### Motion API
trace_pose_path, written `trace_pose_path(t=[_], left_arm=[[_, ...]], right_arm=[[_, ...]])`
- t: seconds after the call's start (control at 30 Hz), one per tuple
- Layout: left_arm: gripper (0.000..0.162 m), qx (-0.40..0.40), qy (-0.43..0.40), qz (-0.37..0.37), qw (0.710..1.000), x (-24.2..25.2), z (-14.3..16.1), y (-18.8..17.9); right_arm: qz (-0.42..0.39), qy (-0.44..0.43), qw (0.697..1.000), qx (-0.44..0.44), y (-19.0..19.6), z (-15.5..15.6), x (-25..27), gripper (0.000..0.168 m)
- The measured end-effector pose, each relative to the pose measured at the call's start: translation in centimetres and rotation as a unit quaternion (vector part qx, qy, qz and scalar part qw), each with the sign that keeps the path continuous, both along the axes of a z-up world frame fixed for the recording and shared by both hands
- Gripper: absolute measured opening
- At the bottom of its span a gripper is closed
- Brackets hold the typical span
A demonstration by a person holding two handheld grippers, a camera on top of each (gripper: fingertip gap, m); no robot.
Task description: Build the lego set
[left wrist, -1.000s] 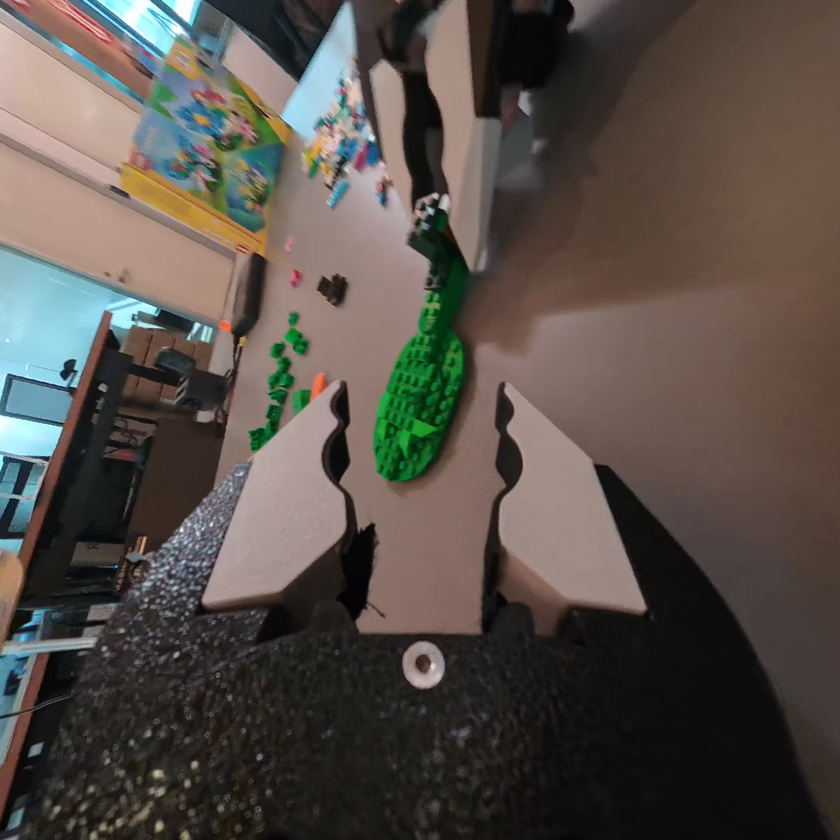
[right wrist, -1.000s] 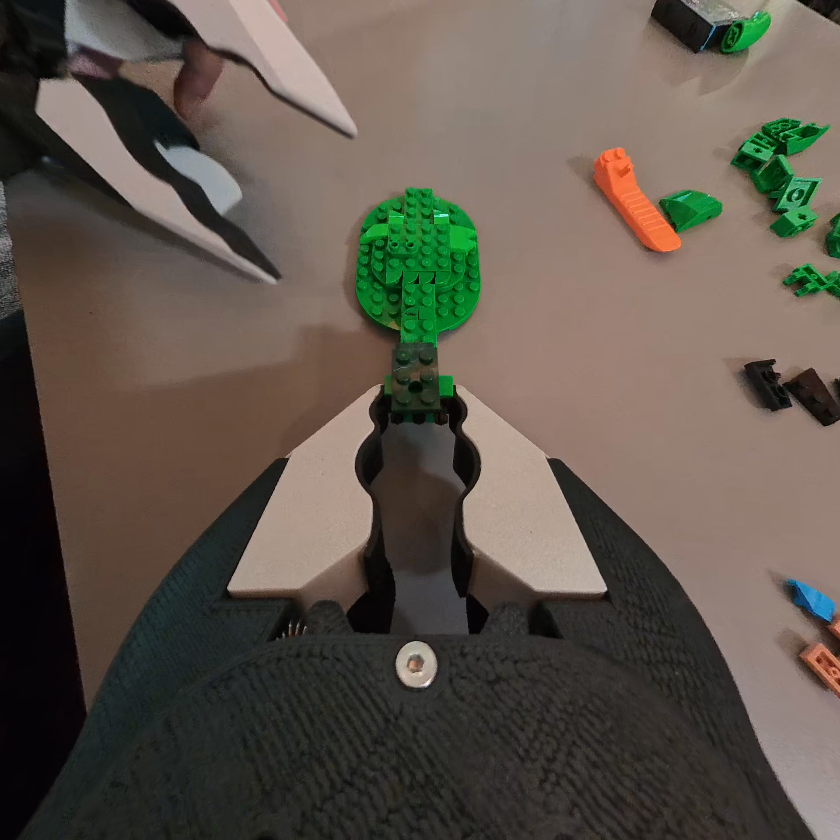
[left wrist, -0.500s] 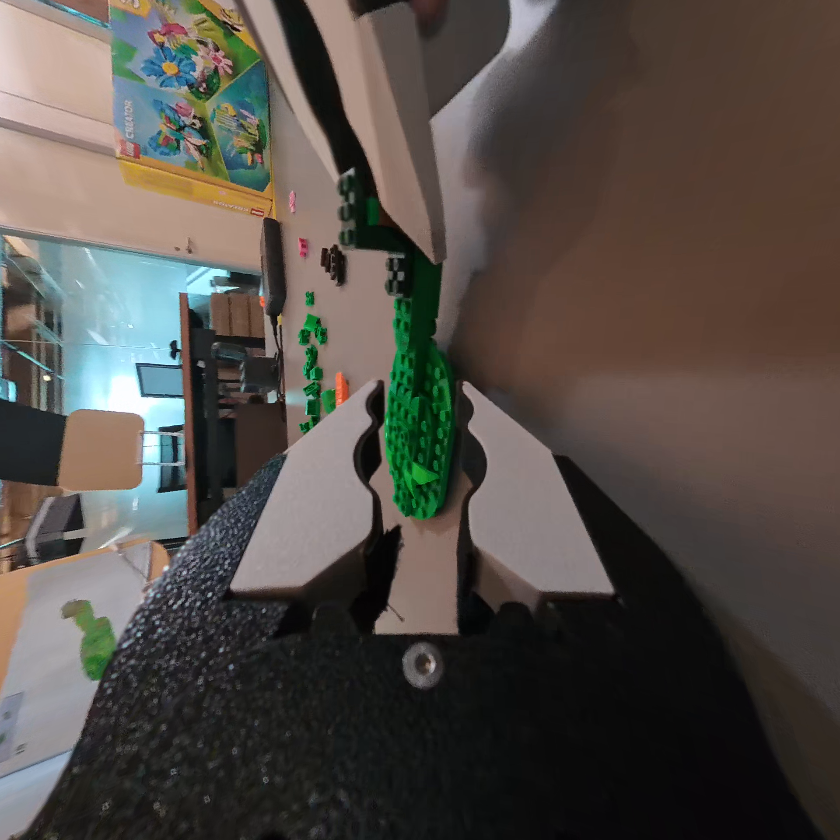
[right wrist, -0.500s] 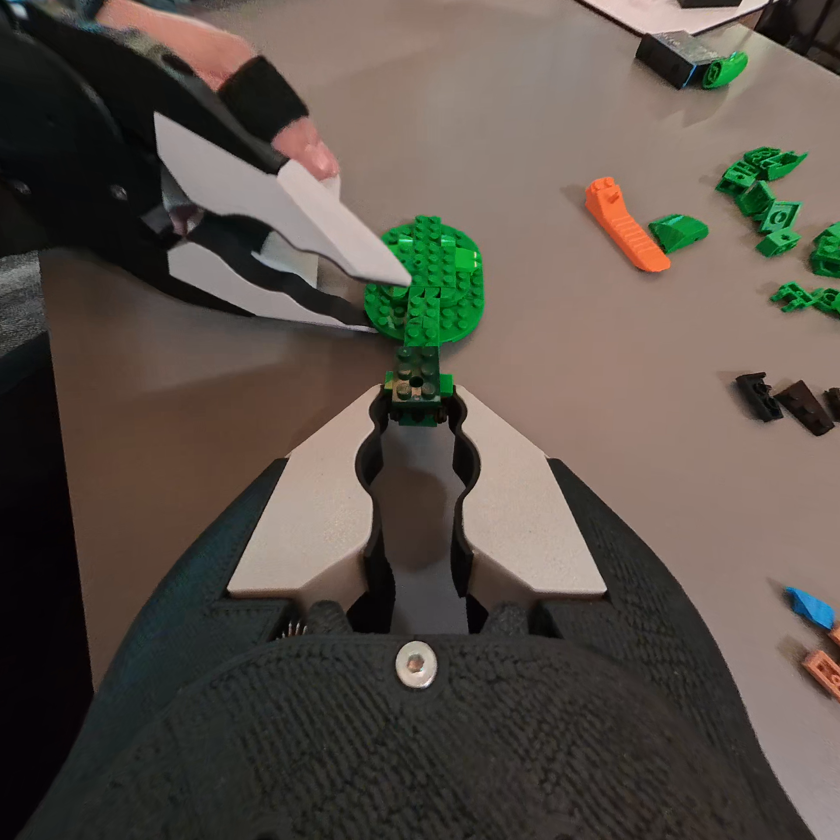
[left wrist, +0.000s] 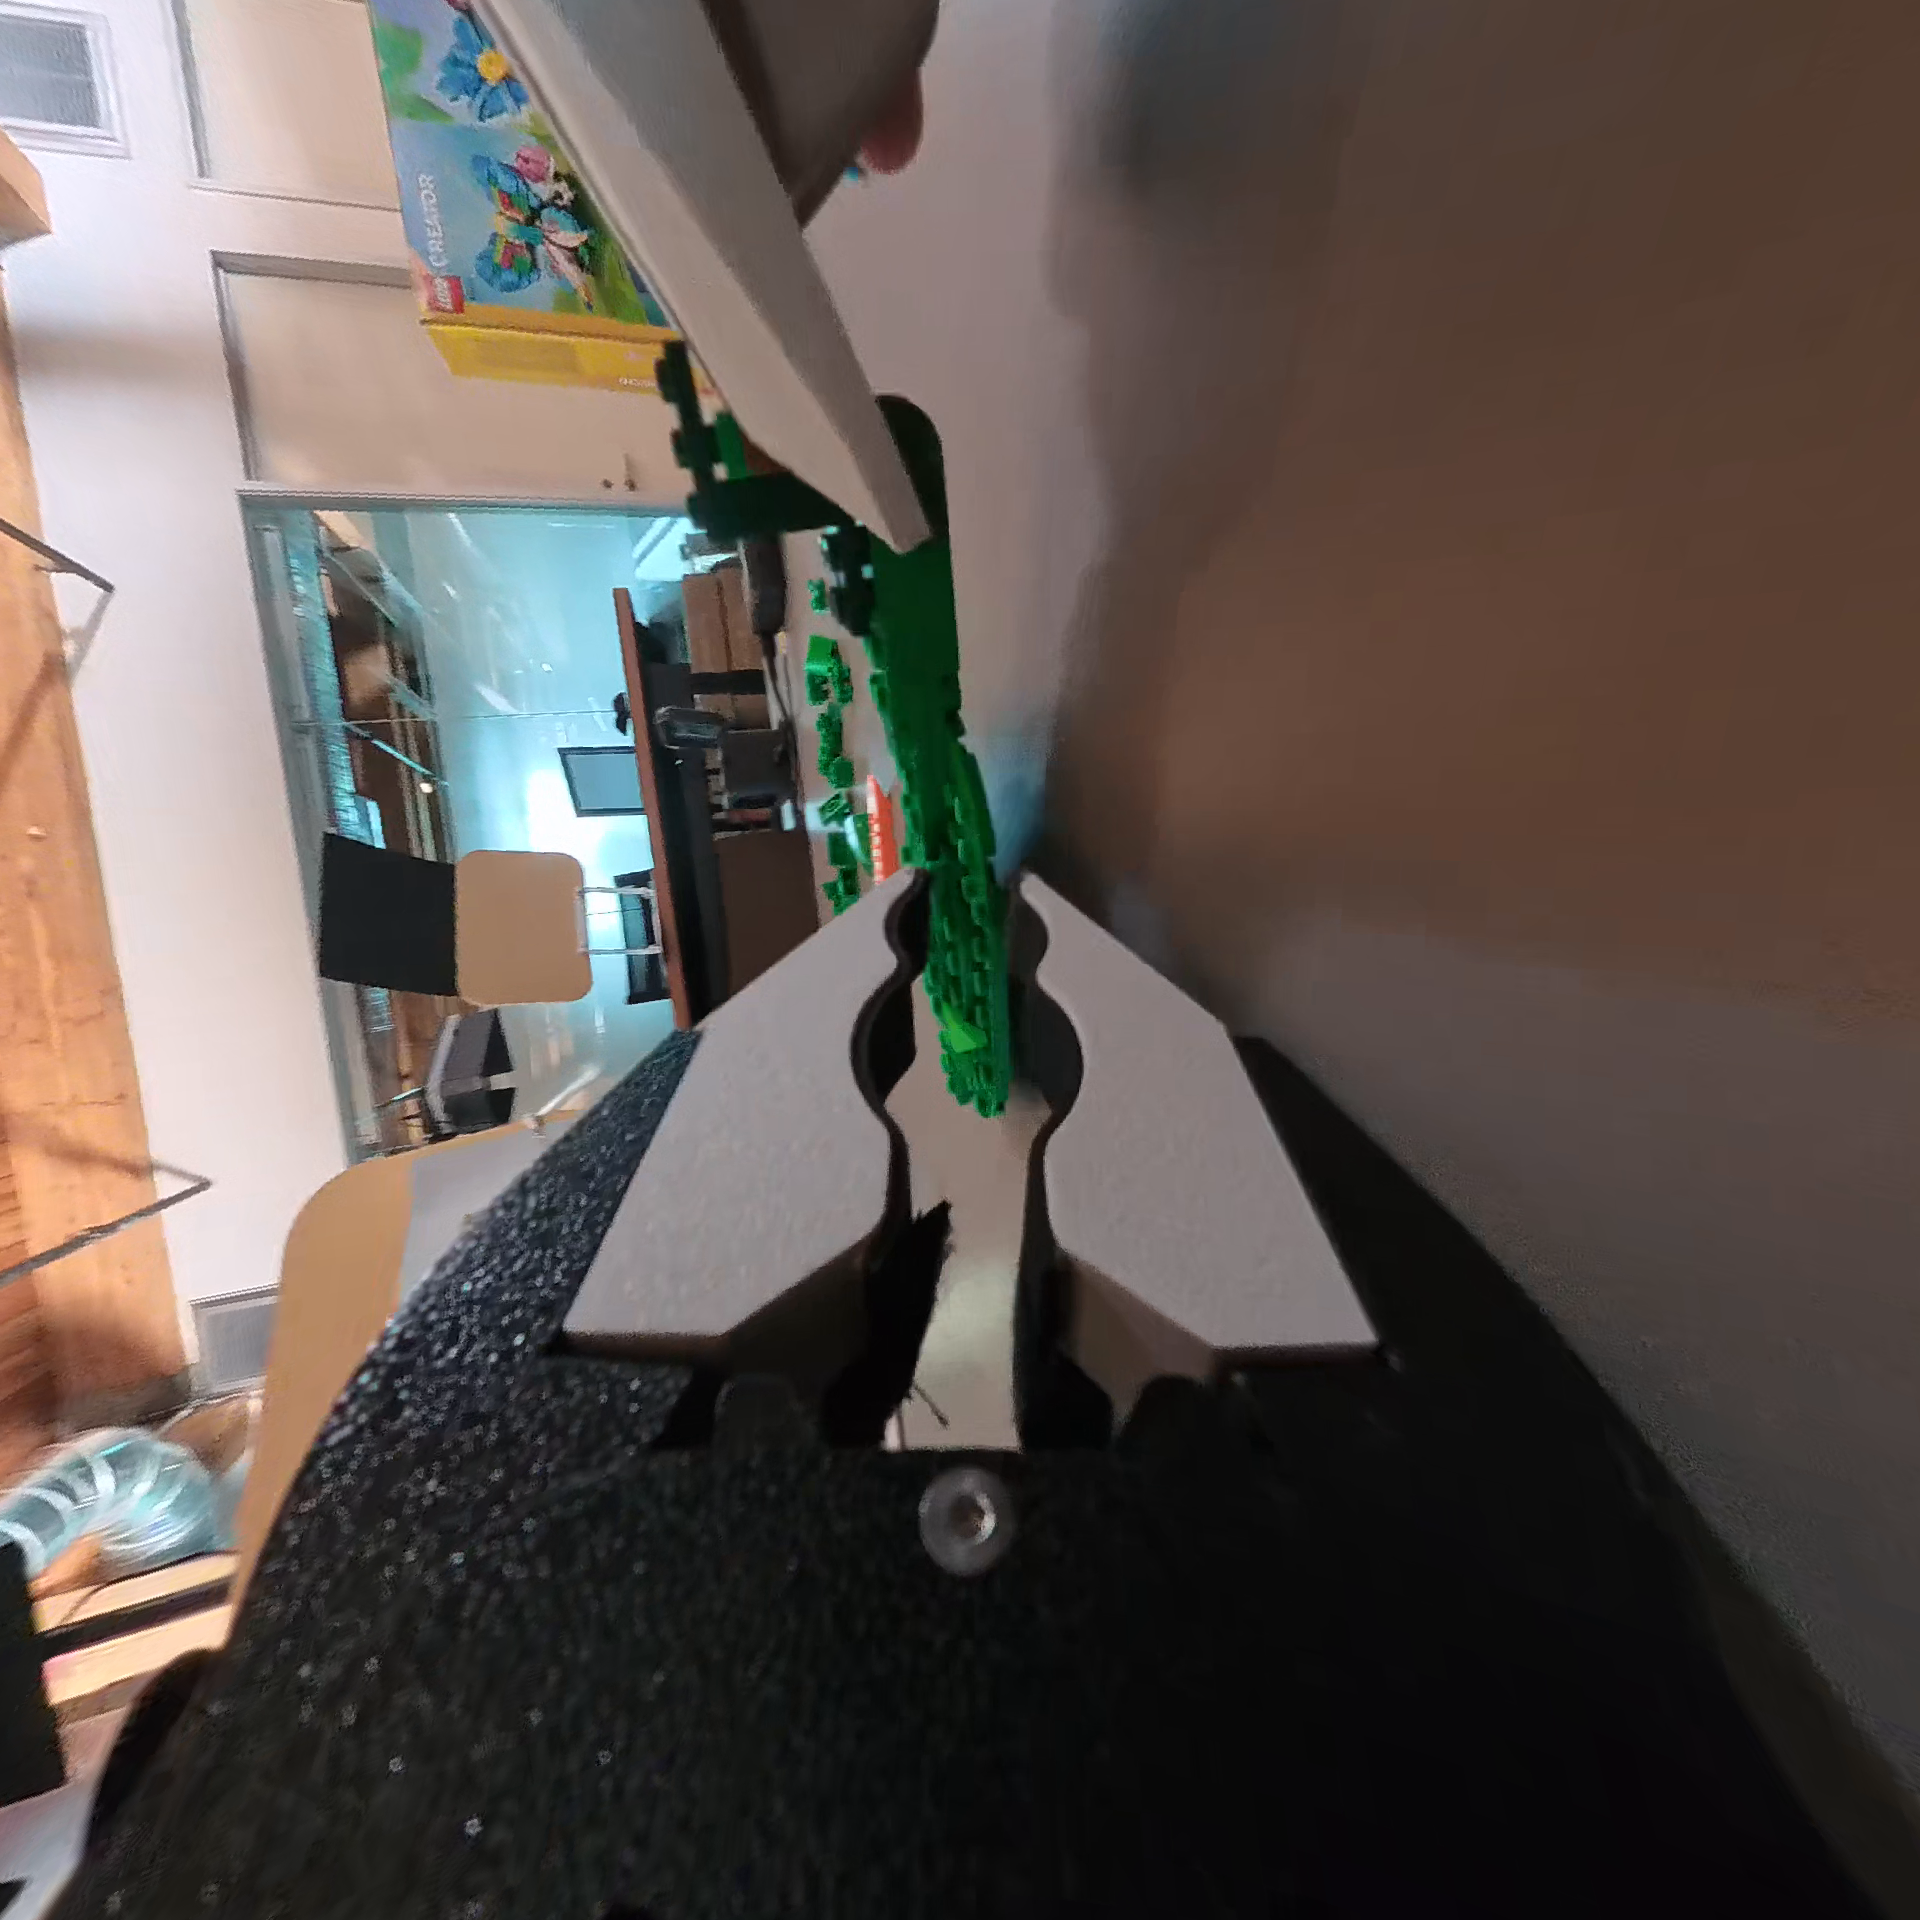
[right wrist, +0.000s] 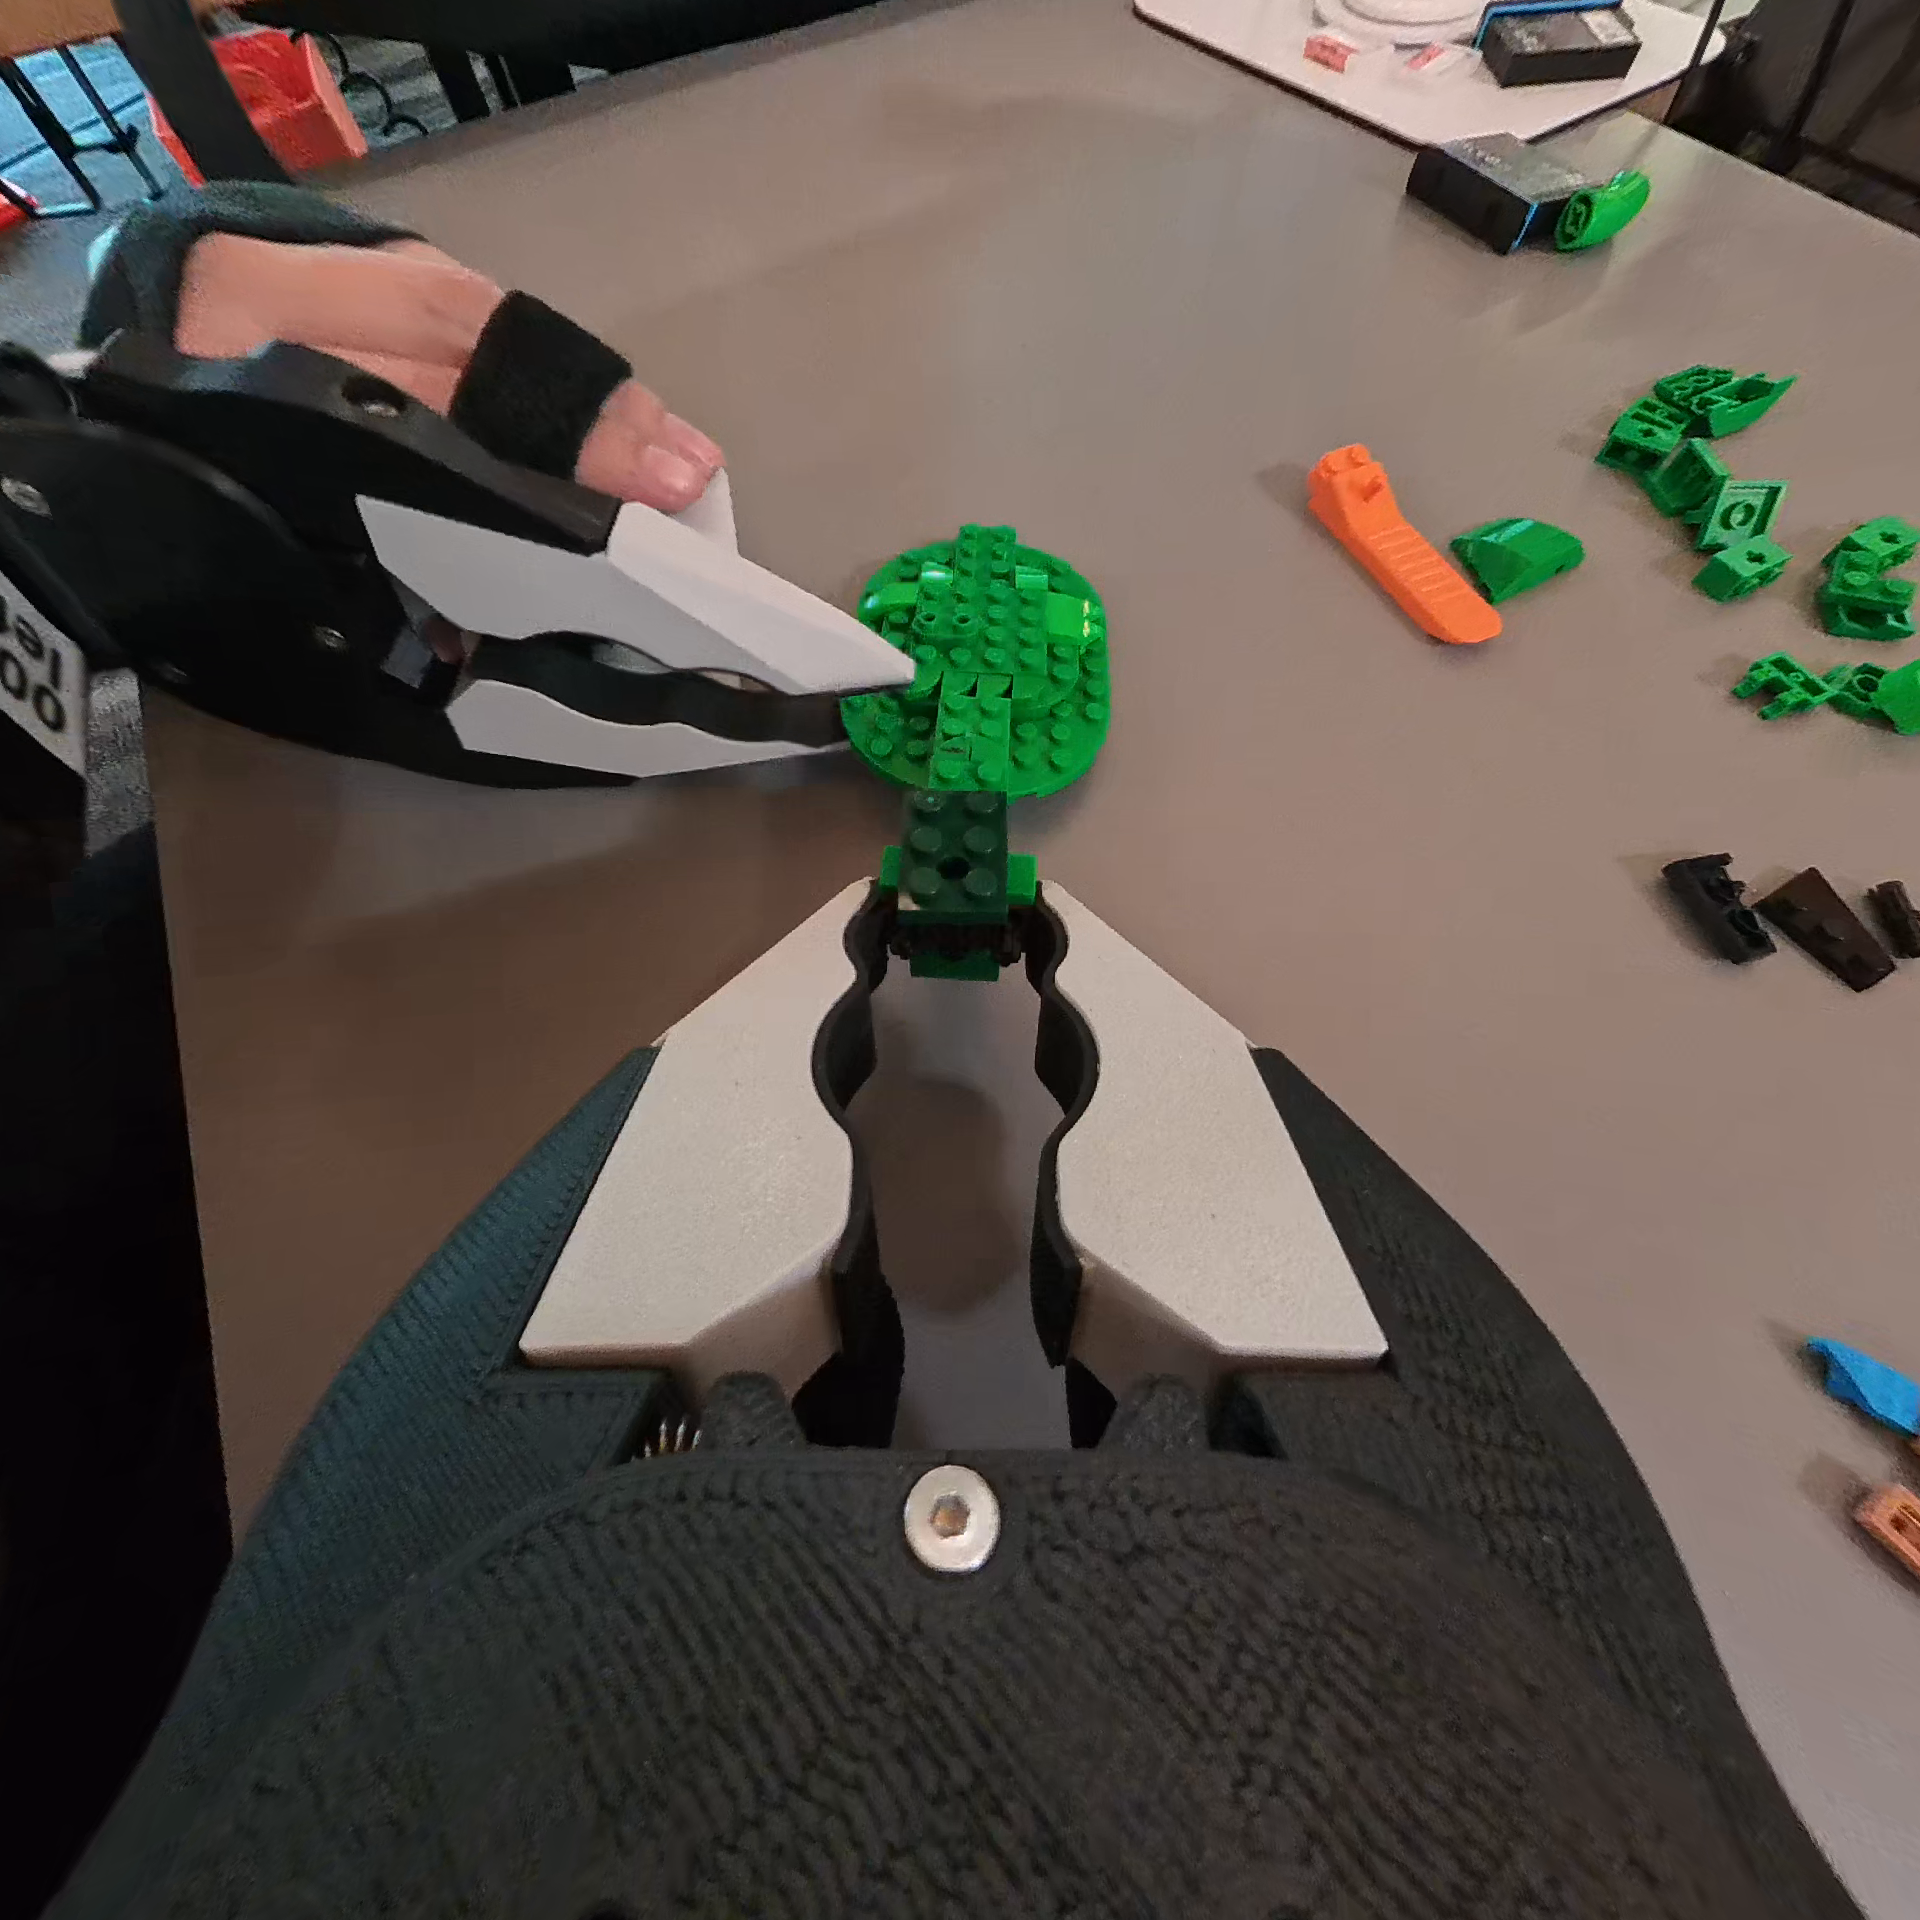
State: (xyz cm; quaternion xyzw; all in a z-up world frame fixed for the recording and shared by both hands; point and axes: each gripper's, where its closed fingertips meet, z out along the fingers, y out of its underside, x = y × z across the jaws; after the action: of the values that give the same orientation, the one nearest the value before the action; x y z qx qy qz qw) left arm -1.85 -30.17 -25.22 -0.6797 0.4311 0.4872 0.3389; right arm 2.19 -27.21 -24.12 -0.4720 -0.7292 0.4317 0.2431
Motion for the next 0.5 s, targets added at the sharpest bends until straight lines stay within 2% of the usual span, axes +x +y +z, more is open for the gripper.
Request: trace_pose_path(t=[0.33, 0.5], left_arm=[[0.004, 0.037, 0.092, -0.001, 0.995, 0.0, 1.5, -0.2], [0.003, 0.058, 0.100, 0.004, 0.993, 0.0, 2.3, -0.4]], right_arm=[[0.001, 0.028, 1.000, 0.001, -0.1, 0.9, 0.0, 0.026], [0.004, 0.052, 0.999, 0.011, -0.2, 1.6, -0.1, 0.026]])
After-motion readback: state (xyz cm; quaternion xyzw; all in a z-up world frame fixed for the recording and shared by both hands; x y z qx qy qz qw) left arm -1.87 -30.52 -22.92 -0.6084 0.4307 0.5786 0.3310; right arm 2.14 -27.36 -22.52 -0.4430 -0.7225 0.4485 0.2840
